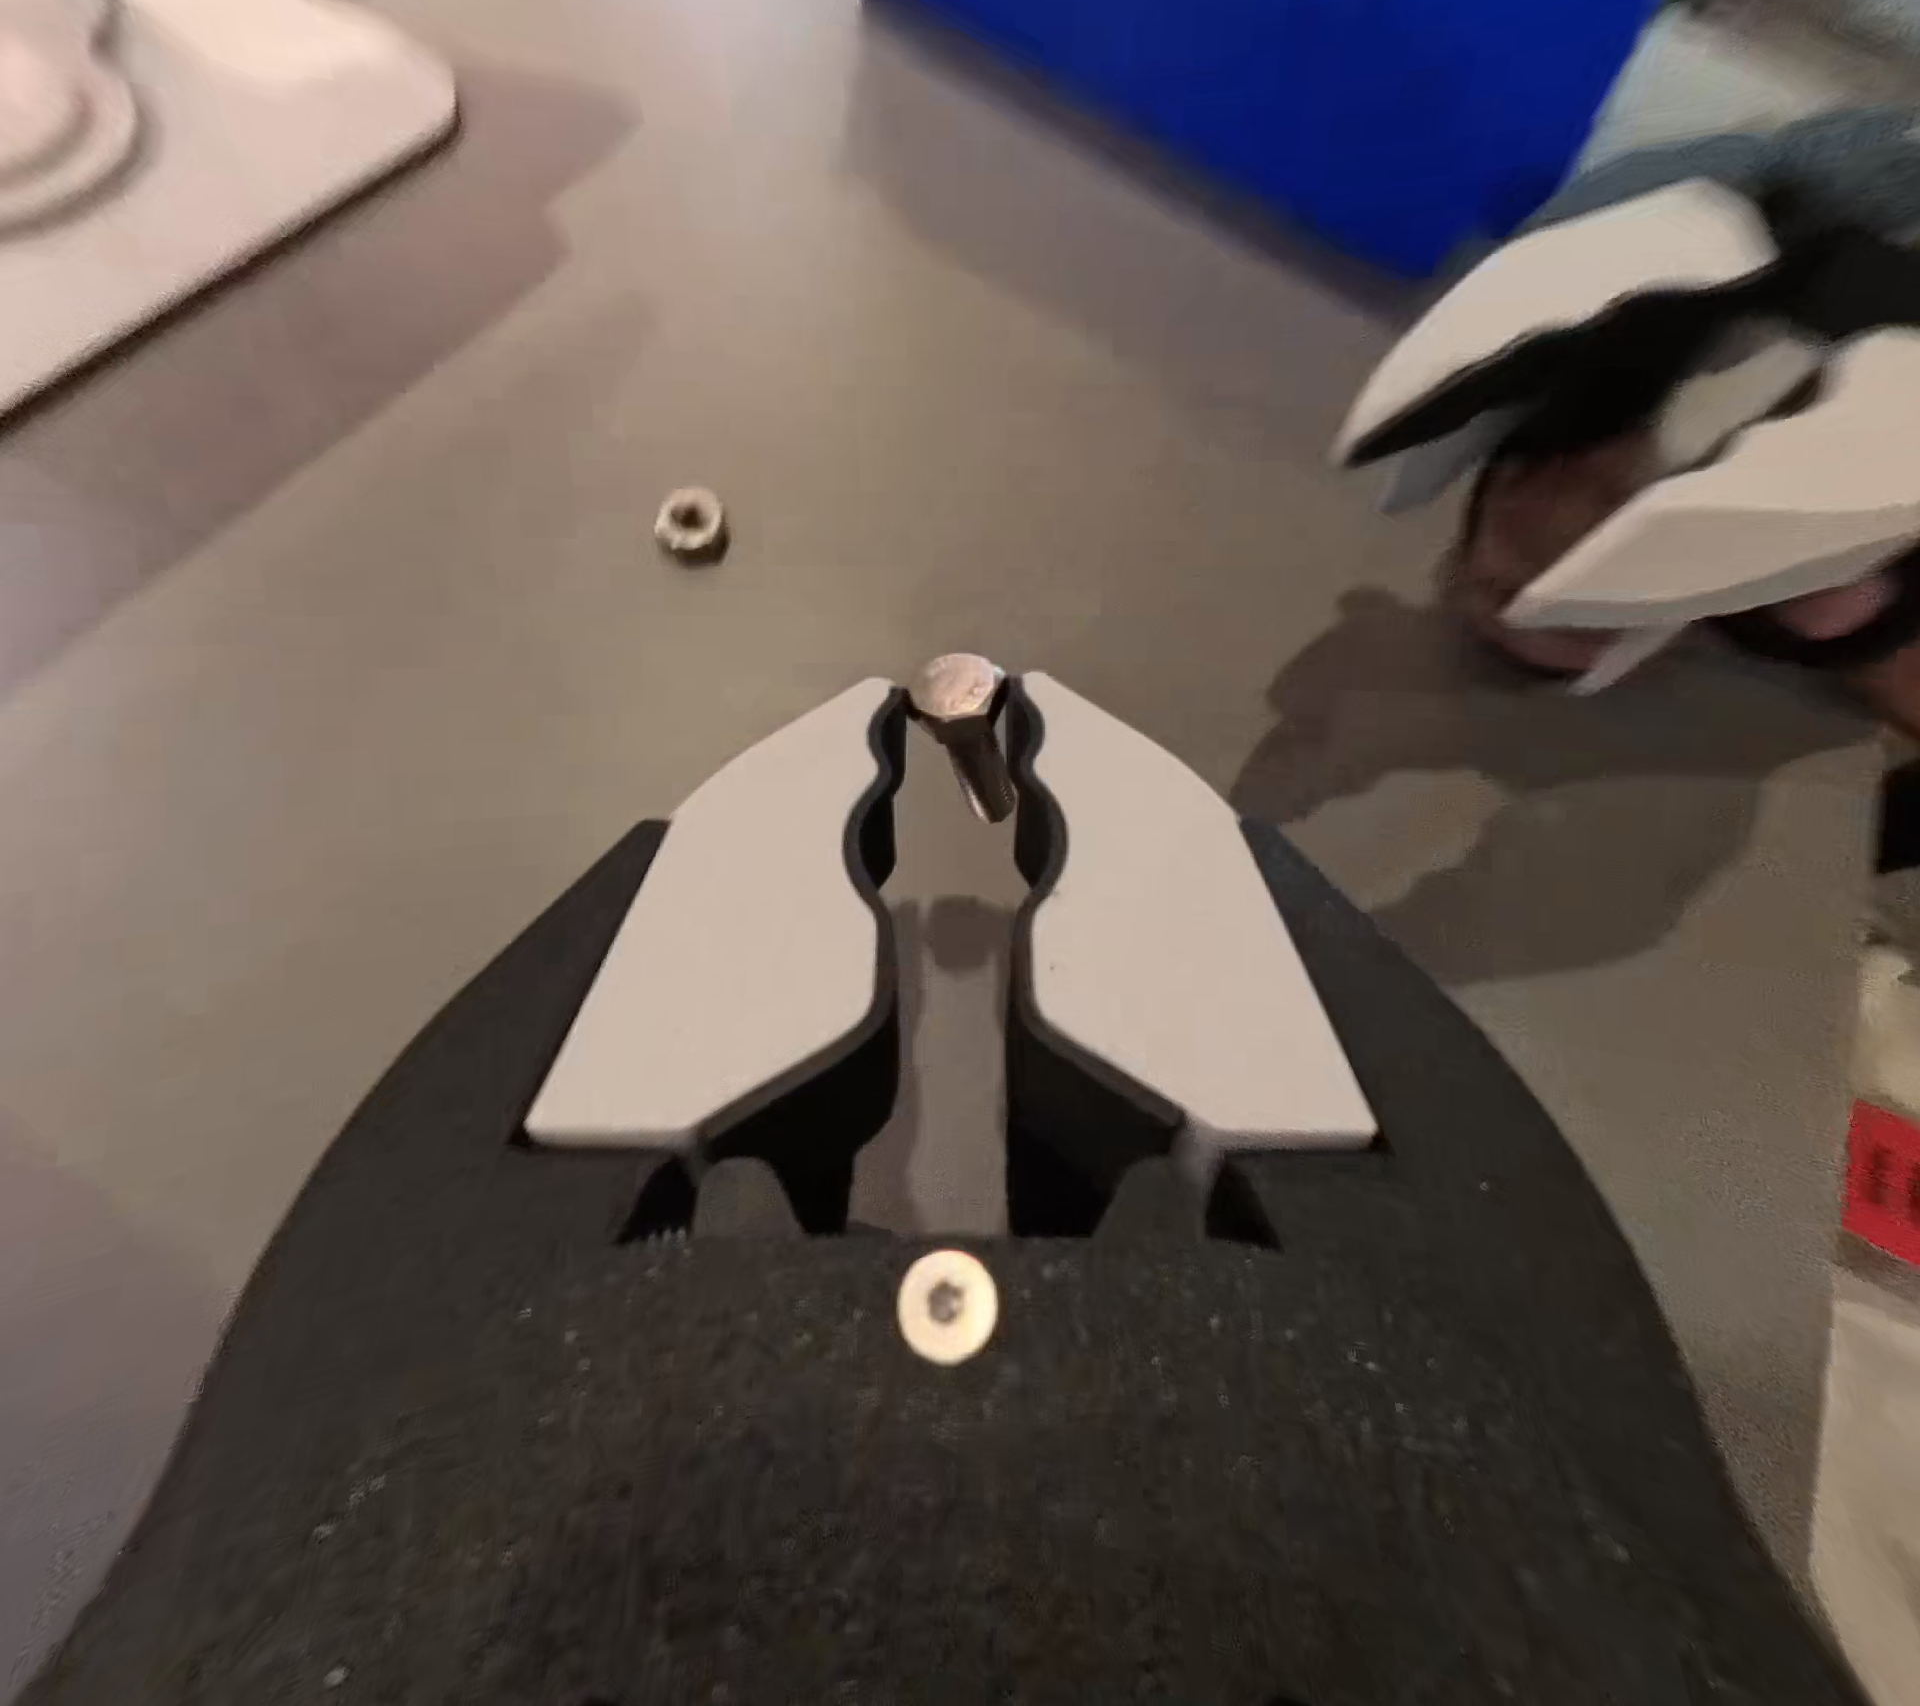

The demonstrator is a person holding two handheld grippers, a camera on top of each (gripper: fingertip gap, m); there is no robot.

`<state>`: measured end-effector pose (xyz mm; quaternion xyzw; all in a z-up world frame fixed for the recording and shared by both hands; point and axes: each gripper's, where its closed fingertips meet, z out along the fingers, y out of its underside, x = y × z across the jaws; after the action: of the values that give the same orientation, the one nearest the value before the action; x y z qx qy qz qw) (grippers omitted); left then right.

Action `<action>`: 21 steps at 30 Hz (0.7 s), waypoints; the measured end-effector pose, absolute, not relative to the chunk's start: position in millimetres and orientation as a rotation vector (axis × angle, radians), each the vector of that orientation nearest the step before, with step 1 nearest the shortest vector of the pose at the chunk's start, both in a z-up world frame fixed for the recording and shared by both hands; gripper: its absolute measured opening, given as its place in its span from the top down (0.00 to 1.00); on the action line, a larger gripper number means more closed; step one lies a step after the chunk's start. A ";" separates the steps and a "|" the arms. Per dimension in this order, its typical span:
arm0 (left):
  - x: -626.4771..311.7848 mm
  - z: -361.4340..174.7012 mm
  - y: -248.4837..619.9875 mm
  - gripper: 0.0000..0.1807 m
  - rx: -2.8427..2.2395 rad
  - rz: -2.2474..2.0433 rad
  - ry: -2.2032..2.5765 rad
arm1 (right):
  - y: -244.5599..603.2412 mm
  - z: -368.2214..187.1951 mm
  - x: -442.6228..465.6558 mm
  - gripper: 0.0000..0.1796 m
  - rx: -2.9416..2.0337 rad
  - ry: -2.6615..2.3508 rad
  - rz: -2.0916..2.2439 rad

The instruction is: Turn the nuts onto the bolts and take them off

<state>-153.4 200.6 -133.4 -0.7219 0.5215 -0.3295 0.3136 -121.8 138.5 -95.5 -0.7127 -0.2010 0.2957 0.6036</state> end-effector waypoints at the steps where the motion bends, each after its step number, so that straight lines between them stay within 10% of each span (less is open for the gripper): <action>1: -155.8 -143.0 205.7 0.90 -1.983 -0.797 1.406 | 140.2 -95.2 -118.7 0.82 -1.652 -0.446 0.681; 21: -113.4 -161.1 215.8 0.90 -2.097 -0.690 1.654 | 147.1 -96.0 -102.9 0.82 -1.670 -0.361 0.649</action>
<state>-113.4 215.8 -161.1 -0.7463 0.5887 -0.2456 0.1902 -102.9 147.1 -96.0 -0.7235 -0.1562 0.2811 0.6108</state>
